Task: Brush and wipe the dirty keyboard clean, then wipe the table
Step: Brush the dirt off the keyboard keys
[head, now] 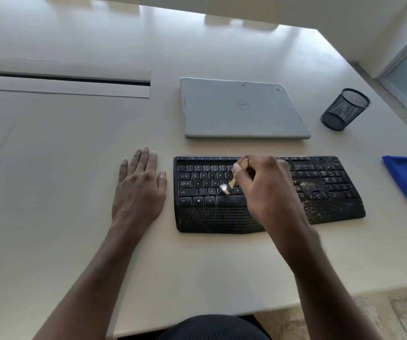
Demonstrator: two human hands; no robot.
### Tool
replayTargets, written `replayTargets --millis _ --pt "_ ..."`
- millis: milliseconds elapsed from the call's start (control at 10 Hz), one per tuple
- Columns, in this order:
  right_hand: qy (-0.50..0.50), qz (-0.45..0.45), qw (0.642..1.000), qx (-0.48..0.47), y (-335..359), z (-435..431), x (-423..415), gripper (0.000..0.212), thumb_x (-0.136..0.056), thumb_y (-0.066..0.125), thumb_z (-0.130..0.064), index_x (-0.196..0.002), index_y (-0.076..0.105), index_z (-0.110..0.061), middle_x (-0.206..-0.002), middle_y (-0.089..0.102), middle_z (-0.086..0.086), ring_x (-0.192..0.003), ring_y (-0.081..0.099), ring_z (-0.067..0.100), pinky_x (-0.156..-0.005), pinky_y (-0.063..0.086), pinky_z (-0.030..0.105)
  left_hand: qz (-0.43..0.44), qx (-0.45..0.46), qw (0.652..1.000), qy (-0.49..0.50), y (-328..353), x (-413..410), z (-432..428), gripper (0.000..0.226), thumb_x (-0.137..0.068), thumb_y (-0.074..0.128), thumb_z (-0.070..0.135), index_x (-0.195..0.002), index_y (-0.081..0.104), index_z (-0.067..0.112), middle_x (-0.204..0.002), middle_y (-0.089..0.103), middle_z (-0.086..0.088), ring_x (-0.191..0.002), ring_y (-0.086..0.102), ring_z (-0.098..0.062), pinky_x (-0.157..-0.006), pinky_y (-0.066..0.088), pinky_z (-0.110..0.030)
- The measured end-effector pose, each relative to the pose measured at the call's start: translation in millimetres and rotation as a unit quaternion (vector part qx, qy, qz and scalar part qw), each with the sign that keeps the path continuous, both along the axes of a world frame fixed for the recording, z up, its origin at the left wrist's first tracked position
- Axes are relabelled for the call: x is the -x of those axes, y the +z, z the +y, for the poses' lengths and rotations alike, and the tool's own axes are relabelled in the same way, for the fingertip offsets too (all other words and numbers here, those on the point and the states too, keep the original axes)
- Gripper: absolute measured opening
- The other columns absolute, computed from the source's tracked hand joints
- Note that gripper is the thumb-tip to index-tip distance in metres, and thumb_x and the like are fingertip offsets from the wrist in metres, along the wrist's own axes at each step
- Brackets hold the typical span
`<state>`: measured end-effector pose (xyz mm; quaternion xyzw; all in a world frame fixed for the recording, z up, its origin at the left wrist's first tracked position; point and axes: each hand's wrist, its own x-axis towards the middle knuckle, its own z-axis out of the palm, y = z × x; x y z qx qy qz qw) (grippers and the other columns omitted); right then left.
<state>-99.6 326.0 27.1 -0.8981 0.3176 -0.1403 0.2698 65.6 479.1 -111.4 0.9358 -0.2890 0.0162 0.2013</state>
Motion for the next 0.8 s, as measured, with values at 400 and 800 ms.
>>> replayTargets --millis 400,800 --pt "0.142 0.038 0.988 -0.056 1 -19 0 0.010 -0.101 0.063 -0.018 -0.095 0.071 -0.020 -0.088 0.068 -0.013 -0.072 0.062 -0.005 -0.058 0.046 0.005 -0.003 0.003 1.000 0.000 0 0 1 0.058 -0.108 0.042 0.031 -0.162 0.035 0.009 -0.171 0.028 -0.011 -0.160 0.020 -0.022 -0.132 0.010 -0.044" --pt "0.087 -0.006 0.996 -0.017 5 -33 20 0.011 -0.098 0.068 -0.017 -0.095 0.074 -0.026 -0.082 0.069 -0.018 -0.074 0.064 -0.009 -0.063 0.045 0.004 -0.010 -0.003 1.000 0.001 -2 -1 1 0.058 -0.108 0.042 0.032 -0.162 0.035 0.008 -0.171 0.029 -0.011 -0.160 0.021 -0.023 -0.132 0.010 -0.044"
